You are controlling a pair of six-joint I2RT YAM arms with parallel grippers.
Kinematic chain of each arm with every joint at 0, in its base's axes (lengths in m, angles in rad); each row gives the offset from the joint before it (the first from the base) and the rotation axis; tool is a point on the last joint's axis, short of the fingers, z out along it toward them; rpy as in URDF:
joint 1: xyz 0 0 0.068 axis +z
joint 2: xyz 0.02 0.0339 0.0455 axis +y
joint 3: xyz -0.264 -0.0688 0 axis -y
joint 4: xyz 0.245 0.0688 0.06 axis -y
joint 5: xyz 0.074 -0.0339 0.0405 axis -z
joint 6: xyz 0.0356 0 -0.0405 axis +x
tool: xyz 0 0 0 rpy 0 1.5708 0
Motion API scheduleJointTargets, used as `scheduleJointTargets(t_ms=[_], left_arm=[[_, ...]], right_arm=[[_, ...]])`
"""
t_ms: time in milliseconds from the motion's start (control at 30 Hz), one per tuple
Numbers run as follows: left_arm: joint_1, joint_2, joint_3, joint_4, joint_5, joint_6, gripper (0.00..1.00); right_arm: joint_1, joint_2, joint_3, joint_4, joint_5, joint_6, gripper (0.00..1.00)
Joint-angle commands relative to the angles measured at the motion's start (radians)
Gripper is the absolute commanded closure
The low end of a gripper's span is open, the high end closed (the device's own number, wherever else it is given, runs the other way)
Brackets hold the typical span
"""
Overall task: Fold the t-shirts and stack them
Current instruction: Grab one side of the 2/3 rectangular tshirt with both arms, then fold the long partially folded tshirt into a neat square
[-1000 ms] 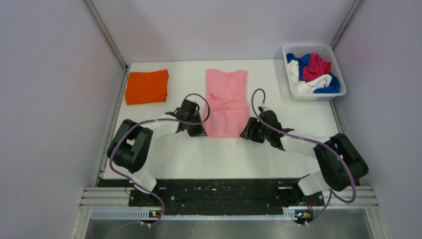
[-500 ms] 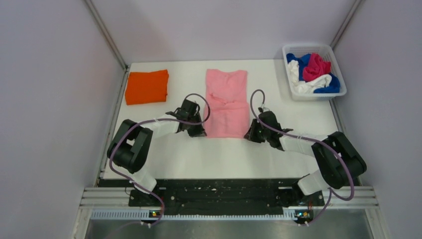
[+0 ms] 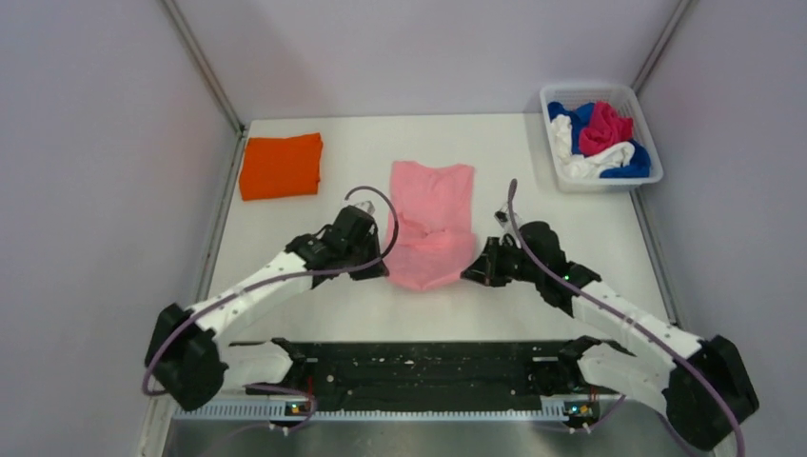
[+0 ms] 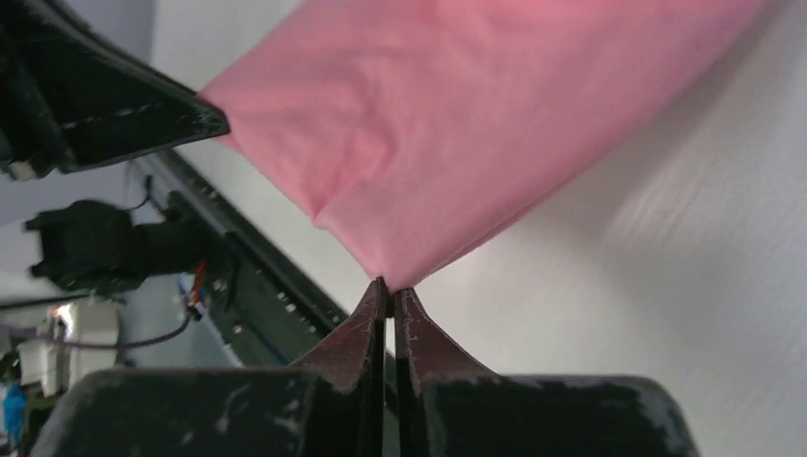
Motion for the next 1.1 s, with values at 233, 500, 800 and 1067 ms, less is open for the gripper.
scheduleJointTargets(t_ms=[233, 500, 800, 1067], left_arm=[[-0.052, -0.525, 0.022, -0.268, -0.089, -0.063, 1.00], [-0.050, -0.564, 0.035, -0.209, -0.281, -0.064, 1.00], [-0.022, -0.355, 0.107, -0.022, -0.268, 0.016, 1.00], [0.074, -0.186, 0.177, 0.047, -0.164, 0.055, 1.00]], right_arm=[[0.012, -0.362, -0.002, 0.064, -0.499, 0.117, 1.00], [-0.058, -0.310, -0.014, 0.208, -0.514, 0.177, 1.00], [-0.165, -0.307, -0.047, 0.227, -0.553, 0.203, 1.00], [-0.252, -0.267, -0.024, 0.216, -0.564, 0.154, 1.00]])
